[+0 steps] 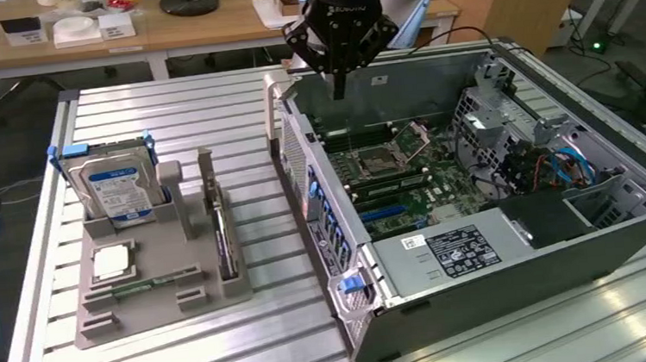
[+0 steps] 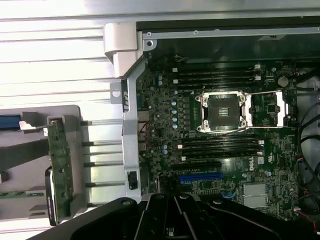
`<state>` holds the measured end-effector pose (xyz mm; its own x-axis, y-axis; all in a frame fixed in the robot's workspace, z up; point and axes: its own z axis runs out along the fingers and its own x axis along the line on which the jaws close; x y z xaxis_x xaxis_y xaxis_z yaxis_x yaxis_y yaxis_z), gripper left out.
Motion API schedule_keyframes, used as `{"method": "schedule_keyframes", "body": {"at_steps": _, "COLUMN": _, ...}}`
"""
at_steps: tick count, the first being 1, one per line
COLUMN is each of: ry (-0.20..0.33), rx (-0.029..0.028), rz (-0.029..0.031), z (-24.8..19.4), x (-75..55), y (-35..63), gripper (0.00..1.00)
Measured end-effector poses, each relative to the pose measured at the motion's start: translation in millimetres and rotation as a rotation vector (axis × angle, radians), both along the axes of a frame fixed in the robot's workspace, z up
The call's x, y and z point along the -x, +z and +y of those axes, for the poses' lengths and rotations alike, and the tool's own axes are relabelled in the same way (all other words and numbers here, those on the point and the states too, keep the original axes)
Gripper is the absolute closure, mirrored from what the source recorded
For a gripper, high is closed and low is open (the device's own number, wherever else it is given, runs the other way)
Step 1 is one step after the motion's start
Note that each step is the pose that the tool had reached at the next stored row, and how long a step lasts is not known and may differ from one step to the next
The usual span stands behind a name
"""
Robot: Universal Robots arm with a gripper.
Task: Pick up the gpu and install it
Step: 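Reach for the gpu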
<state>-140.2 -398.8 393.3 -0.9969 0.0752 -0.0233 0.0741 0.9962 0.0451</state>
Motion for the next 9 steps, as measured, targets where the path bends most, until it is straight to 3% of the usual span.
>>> {"method": "schedule_keyframes", "body": {"at_steps": 9, "ry": 0.000, "rx": 0.0001, "rz": 0.0000, "z": 0.0, "x": 13.1, "y": 0.0, "gripper": 0.89}}
